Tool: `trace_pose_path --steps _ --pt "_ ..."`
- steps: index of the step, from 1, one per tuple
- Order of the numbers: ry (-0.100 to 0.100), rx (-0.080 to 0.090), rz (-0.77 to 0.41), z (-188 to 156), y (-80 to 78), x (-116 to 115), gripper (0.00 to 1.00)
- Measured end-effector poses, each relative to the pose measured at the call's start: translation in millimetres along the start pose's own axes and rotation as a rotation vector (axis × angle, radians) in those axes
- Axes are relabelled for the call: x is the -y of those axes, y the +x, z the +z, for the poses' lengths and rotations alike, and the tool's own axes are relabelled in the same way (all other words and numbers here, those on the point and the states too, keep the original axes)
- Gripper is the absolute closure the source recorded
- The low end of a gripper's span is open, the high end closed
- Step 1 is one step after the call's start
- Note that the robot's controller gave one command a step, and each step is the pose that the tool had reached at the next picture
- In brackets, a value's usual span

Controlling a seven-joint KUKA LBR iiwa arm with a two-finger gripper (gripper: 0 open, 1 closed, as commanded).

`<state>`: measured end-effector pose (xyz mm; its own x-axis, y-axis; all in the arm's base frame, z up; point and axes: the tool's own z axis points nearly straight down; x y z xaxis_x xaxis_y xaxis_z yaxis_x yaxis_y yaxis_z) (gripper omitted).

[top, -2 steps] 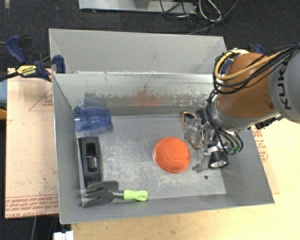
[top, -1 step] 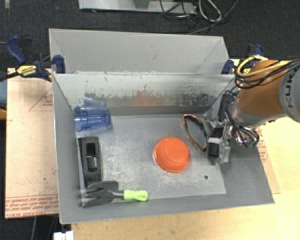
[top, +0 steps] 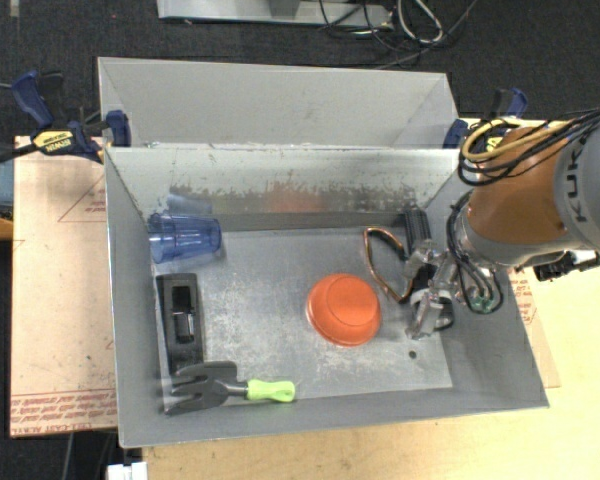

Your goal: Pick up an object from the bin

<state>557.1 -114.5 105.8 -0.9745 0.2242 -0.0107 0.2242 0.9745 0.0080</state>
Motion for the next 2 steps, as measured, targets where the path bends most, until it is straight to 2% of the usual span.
trace_pose_path --steps 1,2 --pt "0.003 0.007 -0.112 6 -71.7 -7 0.0" --pt "-0.007 0.002 -0.126 15 -52.7 1 0.0"
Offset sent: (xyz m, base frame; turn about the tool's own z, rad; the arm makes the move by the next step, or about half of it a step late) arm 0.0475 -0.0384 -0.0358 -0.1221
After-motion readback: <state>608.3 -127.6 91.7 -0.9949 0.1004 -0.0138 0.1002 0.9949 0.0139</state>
